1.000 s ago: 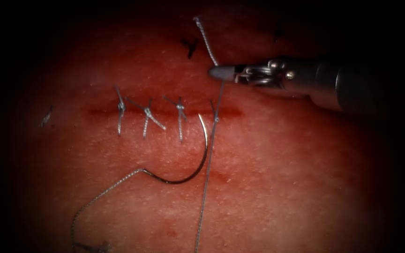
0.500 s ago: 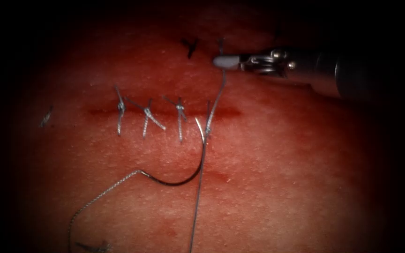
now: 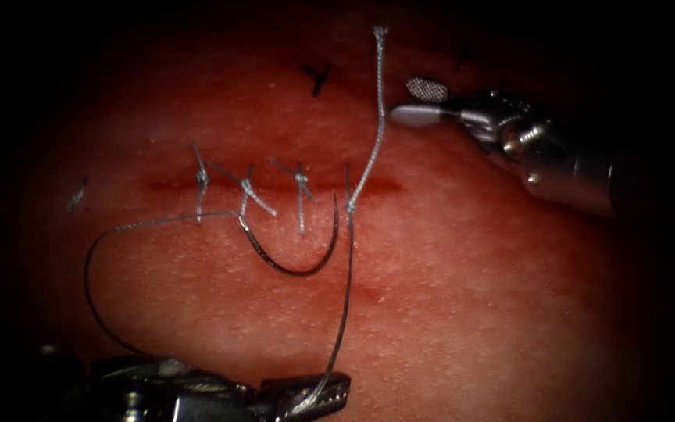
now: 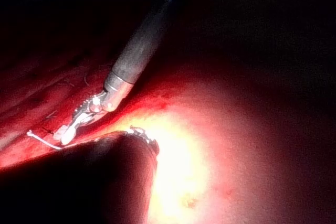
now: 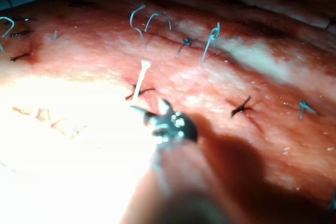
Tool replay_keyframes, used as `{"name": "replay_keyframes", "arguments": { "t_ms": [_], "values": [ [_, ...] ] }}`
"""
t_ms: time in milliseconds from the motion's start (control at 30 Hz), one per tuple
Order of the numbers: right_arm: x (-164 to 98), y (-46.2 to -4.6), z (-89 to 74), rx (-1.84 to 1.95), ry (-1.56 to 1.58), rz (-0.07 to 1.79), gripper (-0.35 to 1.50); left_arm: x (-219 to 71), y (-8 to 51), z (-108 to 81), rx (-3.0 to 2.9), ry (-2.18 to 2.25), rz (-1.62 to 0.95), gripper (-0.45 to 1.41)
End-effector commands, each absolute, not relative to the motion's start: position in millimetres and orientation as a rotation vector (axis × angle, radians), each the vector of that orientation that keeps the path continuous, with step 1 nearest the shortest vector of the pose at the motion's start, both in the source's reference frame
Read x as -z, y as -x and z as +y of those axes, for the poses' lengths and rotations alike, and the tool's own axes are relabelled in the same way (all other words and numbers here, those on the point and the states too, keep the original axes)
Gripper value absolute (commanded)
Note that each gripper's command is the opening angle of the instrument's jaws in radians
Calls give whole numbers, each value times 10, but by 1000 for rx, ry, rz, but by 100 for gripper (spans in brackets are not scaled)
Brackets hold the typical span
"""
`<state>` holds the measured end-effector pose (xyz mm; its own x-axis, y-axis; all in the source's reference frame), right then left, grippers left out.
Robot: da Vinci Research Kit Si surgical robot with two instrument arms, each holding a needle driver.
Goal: Wound Closure
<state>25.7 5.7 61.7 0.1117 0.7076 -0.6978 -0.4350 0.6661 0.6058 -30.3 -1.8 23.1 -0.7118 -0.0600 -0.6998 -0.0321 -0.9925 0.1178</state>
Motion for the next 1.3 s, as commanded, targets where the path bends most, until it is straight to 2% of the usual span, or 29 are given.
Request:
{"name": "replay_keyframes", "arguments": {
  "t_ms": [33, 267, 467, 567, 633, 900, 1067, 1300],
  "values": [
    [-616, -261, 65, -847, -271, 1190, 146, -234, 309, -7, 2889, -1191, -183, -45],
    [-600, -241, 58, -806, -223, 1166, 143, -243, 312, 53, 2895, -1201, -181, -45],
    [-579, -245, 24, -703, -188, 1225, 101, -269, 311, 98, 2904, -1201, -162, -45],
    [-564, -254, 8, -653, -126, 1229, 59, -293, 300, 125, 2908, -1180, -121, -45],
    [-560, -259, 6, -636, -100, 1229, 39, -304, 295, 134, 2914, -1159, -114, -45],
    [-565, -298, 4, -608, -66, 1267, 32, -343, 278, 161, 2924, -1108, -96, -45],
    [-562, -330, -11, -585, -80, 1308, 12, -365, 282, 181, 2954, -1057, -110, -45],
    [-554, -340, -20, -576, -80, 1369, -11, -411, 284, 190, 2993, -943, -181, -45]
  ]
}}
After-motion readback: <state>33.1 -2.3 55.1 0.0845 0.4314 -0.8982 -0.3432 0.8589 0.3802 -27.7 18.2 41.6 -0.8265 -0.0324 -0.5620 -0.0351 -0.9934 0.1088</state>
